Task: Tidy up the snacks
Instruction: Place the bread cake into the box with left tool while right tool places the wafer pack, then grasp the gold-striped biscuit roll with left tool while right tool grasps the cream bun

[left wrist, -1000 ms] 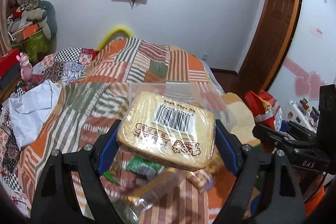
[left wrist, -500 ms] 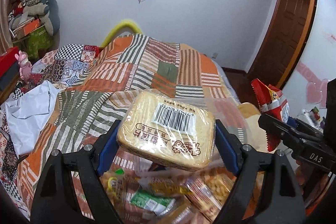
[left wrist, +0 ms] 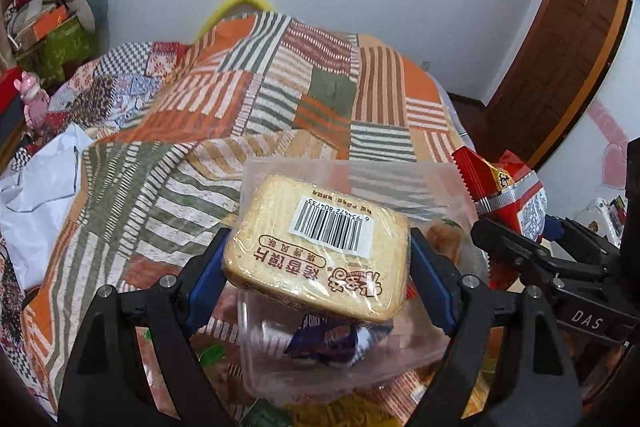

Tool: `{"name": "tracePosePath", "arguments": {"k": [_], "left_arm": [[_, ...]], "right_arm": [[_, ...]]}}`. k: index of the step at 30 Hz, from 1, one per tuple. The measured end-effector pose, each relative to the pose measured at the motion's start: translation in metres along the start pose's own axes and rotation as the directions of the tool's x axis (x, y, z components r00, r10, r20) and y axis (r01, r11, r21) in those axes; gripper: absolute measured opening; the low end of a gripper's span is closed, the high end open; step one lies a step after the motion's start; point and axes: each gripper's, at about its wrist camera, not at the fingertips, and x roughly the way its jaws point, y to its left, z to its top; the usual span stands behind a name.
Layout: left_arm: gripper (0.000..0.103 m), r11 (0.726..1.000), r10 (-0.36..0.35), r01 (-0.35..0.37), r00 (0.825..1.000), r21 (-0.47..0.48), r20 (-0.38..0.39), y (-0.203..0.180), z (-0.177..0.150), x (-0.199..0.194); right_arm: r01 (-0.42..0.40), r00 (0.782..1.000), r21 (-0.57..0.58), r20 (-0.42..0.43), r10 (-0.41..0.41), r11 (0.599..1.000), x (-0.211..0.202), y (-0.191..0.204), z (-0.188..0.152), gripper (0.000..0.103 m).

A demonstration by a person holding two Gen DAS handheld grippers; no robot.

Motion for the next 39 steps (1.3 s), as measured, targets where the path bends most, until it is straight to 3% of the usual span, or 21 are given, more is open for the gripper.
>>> {"name": "tracePosePath", "arguments": {"k": [7, 12, 16, 27, 39], "left_arm": [[0.084, 1.0, 0.0, 0.0, 1.0, -0.012, -0.018, -0.002, 0.003, 0.014], [0.085, 0.999, 0.04, -0.041, 0.999, 0.024, 0.029, -0.007, 0.005, 0.003], [0.085, 1.0, 0.016, -0.017, 0.999, 0.025, 0.033, -0.005, 0.005, -0.009], [0.085, 1.0, -0.001, -0.001, 0.996, 0.021, 0.087, 0.005, -0.006, -0.061], [0.09, 0.996, 0.012, -0.018, 0.997, 0.084, 0.07, 0.013, -0.059, -0.108]], "right_arm": [[-0.003, 0.999, -0.008, -0.04, 0.003, 1.0, 0.011, 0.0, 0.004, 0.078], [-0.001, 0.998, -0.014, -0.056, 0.0, 1.0, 0.014, 0.001, 0.005, 0.08], [-0.026, 0.997, 0.002, -0.07, 0.026, 1.0, 0.01, -0.001, 0.005, 0.082], [-0.02, 1.0, -0.056, 0.017, 0.021, 0.998, -0.036, 0.008, 0.002, 0.085], [0.045, 0.997, -0.089, 0.072, -0.039, 0.995, -0.088, -0.003, -0.046, 0.088]]}}
